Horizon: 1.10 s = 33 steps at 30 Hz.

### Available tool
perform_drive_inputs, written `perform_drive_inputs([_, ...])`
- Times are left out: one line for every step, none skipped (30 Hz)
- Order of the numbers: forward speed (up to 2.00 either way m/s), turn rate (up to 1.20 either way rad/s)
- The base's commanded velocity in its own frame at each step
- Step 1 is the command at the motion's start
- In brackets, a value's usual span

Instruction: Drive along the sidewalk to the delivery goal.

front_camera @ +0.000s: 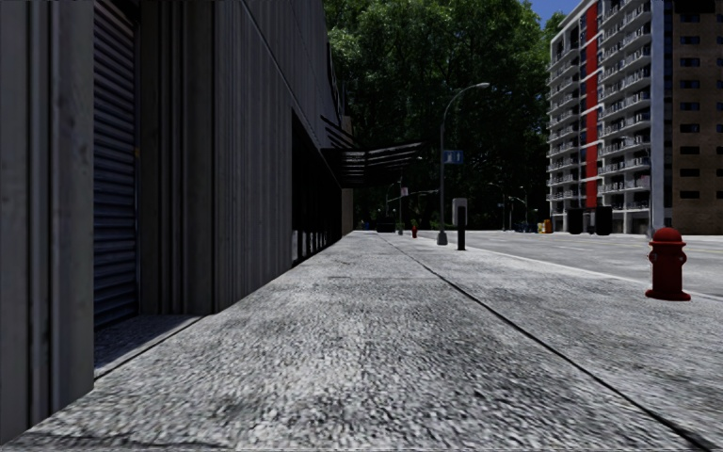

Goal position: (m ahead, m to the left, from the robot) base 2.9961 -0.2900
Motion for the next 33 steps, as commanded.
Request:
perform_drive_inputs([2.00, 0.00])
perform_drive_inputs([2.00, 0.00])
perform_drive_inputs([2.00, 0.00])
perform_drive_inputs([2.00, 0.00])
perform_drive_inputs([2.00, 0.00])
perform_drive_inputs([2.00, 0.00])
perform_drive_inputs([2.00, 0.00])
perform_drive_inputs([2.00, 0.00])
perform_drive_inputs([2.00, 0.00])
perform_drive_inputs([2.00, 0.00])
perform_drive_inputs([2.00, 0.00])
perform_drive_inputs([2.00, 0.00])
perform_drive_inputs([2.00, 0.00])
perform_drive_inputs([2.00, 0.00])
perform_drive_inputs([2.00, 0.00])
perform_drive_inputs([2.00, 0.00])
perform_drive_inputs([2.00, 0.00])
perform_drive_inputs([2.00, 0.00])
perform_drive_inputs([2.00, 0.00])
perform_drive_inputs([2.00, 0.00])
perform_drive_inputs([2.00, 0.00])
perform_drive_inputs([2.00, 0.00])
perform_drive_inputs([2.00, 0.00])
perform_drive_inputs([2.00, 0.00])
perform_drive_inputs([2.00, 0.00])
perform_drive_inputs([2.00, 0.00])
perform_drive_inputs([2.00, 0.00])
perform_drive_inputs([2.00, 0.00])
perform_drive_inputs([2.00, 0.00])
perform_drive_inputs([2.00, 0.00])
perform_drive_inputs([2.00, 0.00])
perform_drive_inputs([2.00, 0.00])
perform_drive_inputs([2.00, 0.00])
